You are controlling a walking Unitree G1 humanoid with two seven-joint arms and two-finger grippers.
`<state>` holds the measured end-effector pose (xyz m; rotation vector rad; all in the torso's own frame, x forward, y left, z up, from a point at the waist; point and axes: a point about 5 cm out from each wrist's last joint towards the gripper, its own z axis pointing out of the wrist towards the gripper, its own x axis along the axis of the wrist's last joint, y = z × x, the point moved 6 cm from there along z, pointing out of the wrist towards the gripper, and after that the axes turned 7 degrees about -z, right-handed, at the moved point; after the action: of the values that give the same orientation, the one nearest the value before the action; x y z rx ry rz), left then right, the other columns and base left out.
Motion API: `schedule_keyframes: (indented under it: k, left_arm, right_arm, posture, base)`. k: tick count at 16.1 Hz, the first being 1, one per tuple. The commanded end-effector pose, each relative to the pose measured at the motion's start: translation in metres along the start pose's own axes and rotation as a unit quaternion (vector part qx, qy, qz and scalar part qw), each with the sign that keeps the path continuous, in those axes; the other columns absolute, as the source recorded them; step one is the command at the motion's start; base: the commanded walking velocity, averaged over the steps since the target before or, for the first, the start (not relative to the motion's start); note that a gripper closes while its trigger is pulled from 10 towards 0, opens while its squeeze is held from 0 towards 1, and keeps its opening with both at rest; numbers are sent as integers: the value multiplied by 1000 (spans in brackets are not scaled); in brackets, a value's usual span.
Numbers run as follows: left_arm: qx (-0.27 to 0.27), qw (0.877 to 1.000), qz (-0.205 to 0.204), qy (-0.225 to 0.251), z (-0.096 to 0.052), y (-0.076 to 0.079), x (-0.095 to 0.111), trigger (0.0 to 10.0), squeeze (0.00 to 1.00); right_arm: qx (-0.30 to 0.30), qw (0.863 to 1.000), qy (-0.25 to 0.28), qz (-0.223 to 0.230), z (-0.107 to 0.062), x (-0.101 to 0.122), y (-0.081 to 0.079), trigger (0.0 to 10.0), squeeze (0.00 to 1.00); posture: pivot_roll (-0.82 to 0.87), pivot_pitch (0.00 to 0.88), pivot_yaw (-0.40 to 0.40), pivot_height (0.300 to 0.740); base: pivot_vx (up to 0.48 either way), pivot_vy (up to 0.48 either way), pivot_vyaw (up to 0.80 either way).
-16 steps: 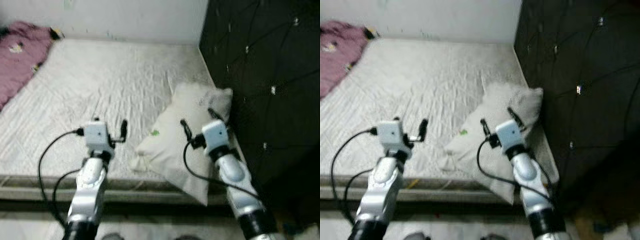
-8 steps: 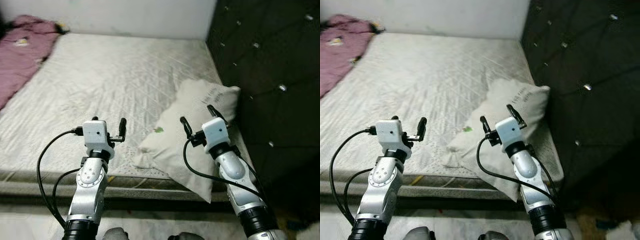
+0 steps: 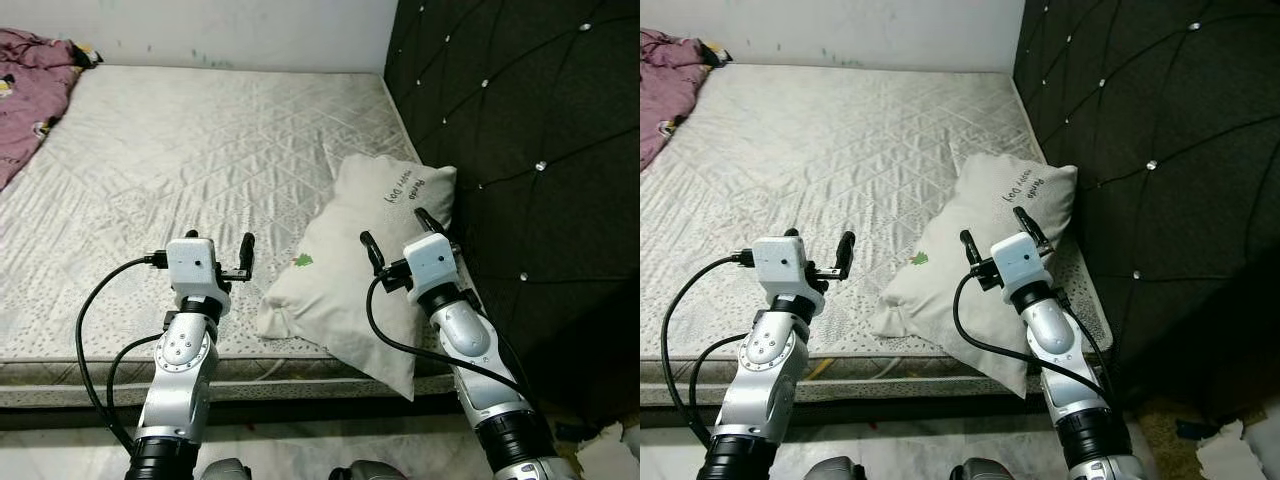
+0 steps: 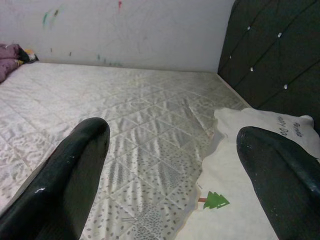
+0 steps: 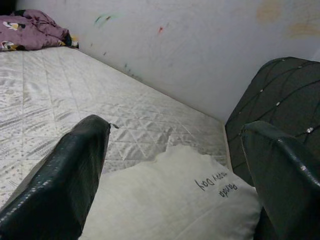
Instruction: Clean up the room
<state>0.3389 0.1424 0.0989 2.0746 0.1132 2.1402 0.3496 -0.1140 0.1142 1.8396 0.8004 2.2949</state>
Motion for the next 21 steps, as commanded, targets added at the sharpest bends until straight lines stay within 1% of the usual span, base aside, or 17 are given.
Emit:
schedule_keyframes:
  k: [1,7,10,13,16,17,19,21]
  left_arm:
    - [-4,1000,1,-4,0,1,-1,10000,0]
    - [-4,1000,-2,-5,0,2,-1,10000,0]
    - [-3,1000,-8,-3,-1,1,0,10000,0]
    - [-17,1000,-11,4,-1,5,2,10000,0]
    - [-25,1000,-16,7,-1,7,4,10000,0]
    - [-25,1000,-16,7,-1,7,4,10000,0]
    - [-30,999,-17,8,-2,8,4,10000,0]
    - [-31,999,-18,8,-2,8,4,10000,0]
  right_arm:
    - [4,1000,-2,-3,0,-1,0,10000,0]
    - [5,1000,-3,-5,-1,-1,0,10000,0]
    - [6,1000,-3,-6,-1,-1,0,10000,0]
    - [5,1000,-3,-6,-1,-1,0,10000,0]
    - [9,1000,1,-17,-2,0,-1,10000,0]
    - [9,1000,1,-17,-2,0,-1,10000,0]
    - [8,1000,1,-17,-2,0,-1,10000,0]
    - [6,1000,0,-17,-2,0,0,10000,0]
  posture:
    - [-19,0,-35,740]
    - [-24,0,-38,740]
    - [-24,0,-38,740]
    - [-26,0,-37,740]
    - [-27,0,-37,740]
    - [-27,0,-37,740]
    - [-27,0,-37,740]
    - [-27,0,-36,740]
  base:
    - [0,-315,0]
    - [0,-347,0]
    - [0,0,0]
    - [0,0,0]
    - [0,0,0]
    - [0,0,575]
    - [259,0,522]
    - [257,0,0]
